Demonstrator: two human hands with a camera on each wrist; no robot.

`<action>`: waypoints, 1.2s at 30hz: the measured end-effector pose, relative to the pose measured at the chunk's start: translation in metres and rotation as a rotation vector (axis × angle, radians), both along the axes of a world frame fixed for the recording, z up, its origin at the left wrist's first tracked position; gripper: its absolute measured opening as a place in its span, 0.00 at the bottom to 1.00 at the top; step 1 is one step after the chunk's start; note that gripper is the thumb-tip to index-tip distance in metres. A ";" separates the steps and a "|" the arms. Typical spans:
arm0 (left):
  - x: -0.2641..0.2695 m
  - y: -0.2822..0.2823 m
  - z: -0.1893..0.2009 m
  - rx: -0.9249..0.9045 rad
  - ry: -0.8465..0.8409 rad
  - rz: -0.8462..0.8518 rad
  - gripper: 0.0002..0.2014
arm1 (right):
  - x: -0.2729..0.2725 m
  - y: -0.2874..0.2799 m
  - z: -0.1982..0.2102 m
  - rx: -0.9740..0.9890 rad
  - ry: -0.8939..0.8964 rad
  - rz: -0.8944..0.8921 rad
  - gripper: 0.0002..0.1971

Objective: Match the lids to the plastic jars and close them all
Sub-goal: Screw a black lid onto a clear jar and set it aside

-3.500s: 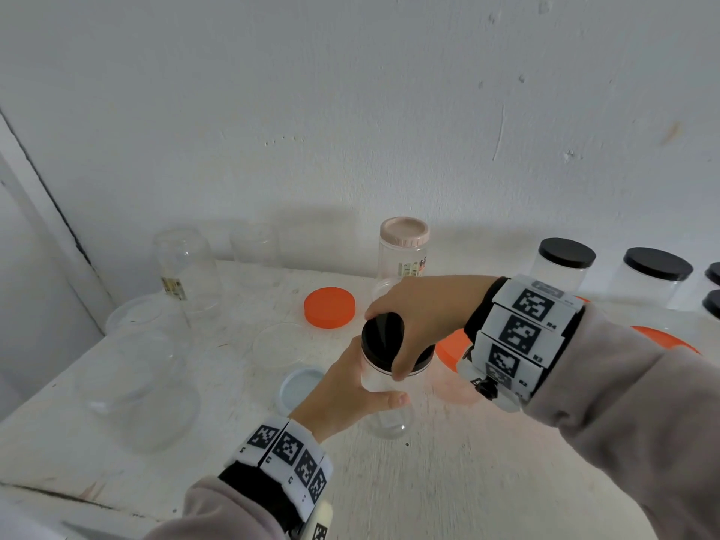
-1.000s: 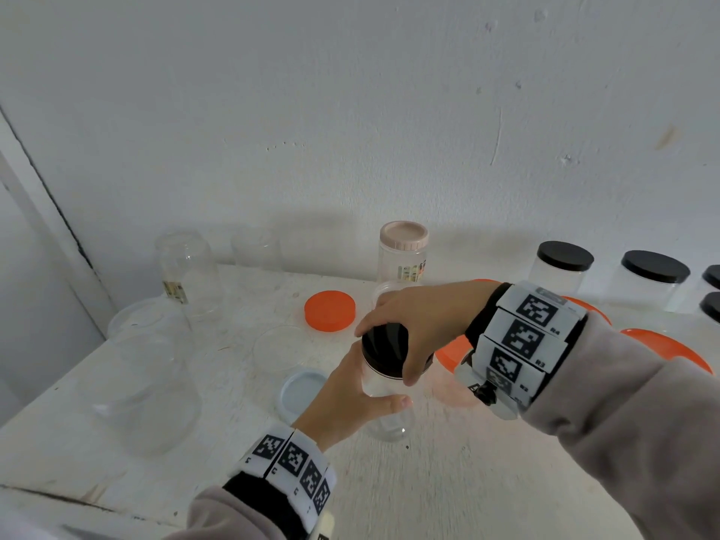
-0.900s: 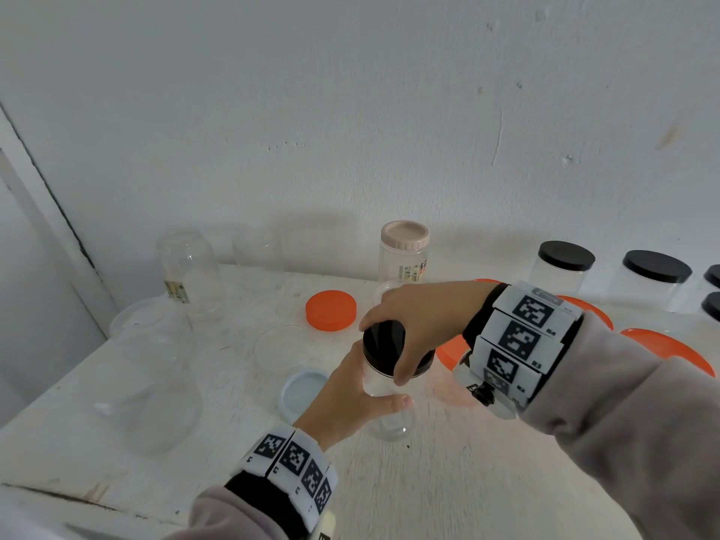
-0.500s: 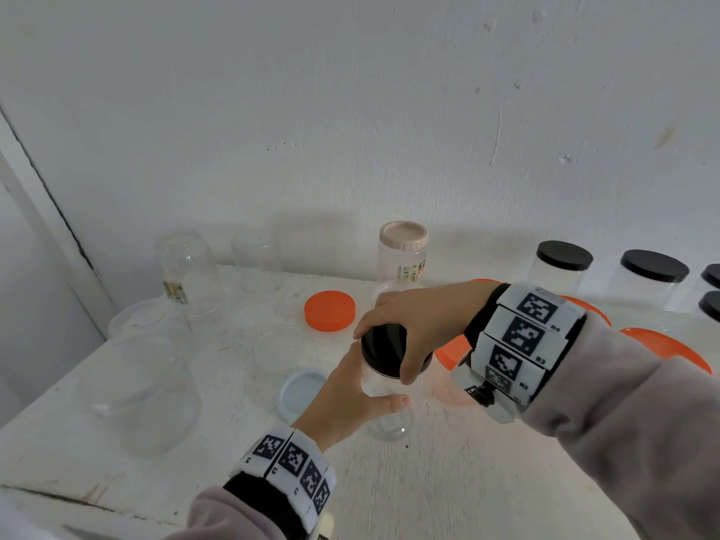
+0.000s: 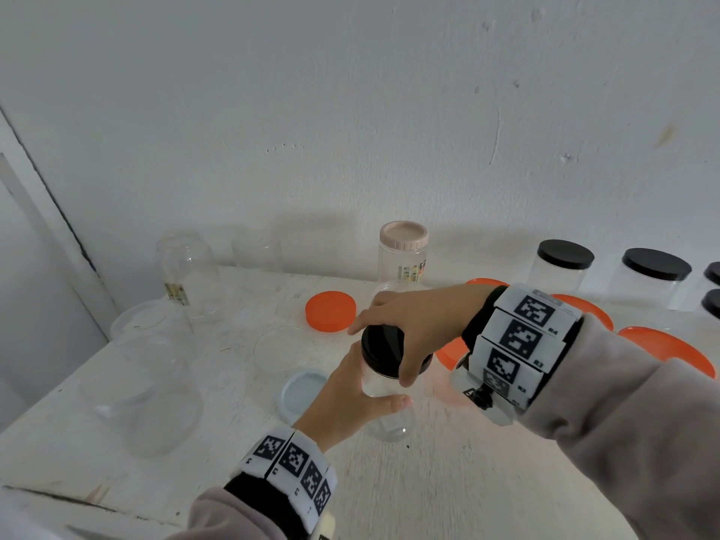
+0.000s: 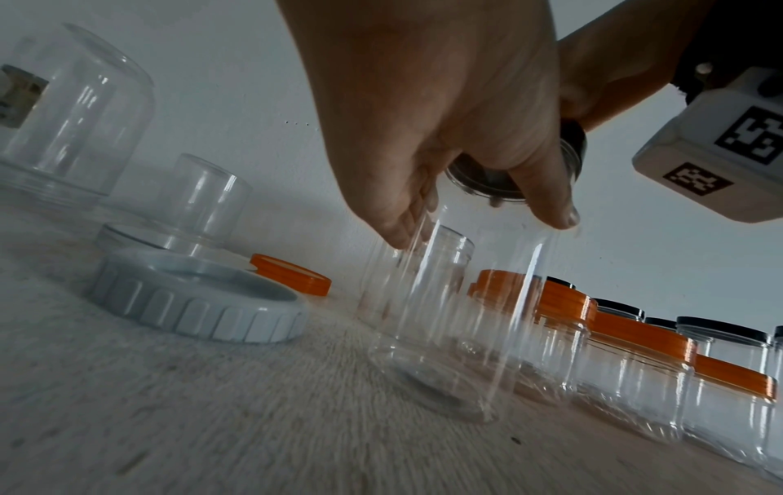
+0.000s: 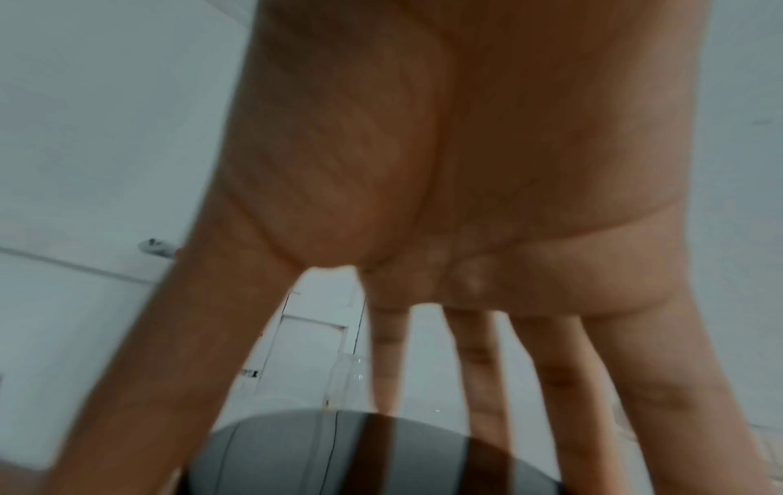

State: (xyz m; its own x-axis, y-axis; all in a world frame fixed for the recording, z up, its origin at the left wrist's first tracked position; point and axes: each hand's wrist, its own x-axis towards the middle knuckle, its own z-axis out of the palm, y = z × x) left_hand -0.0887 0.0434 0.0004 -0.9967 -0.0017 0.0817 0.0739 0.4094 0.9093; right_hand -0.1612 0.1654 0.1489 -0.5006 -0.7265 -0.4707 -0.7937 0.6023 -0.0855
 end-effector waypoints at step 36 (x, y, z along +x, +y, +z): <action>0.002 0.002 -0.001 -0.018 0.001 0.022 0.37 | -0.002 0.003 -0.004 -0.074 -0.031 0.007 0.38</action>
State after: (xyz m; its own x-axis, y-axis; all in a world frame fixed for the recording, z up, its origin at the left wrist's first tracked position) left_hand -0.0864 0.0450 -0.0007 -0.9963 -0.0224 0.0832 0.0657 0.4270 0.9019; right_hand -0.1634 0.1687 0.1454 -0.4817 -0.7634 -0.4303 -0.7940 0.5880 -0.1542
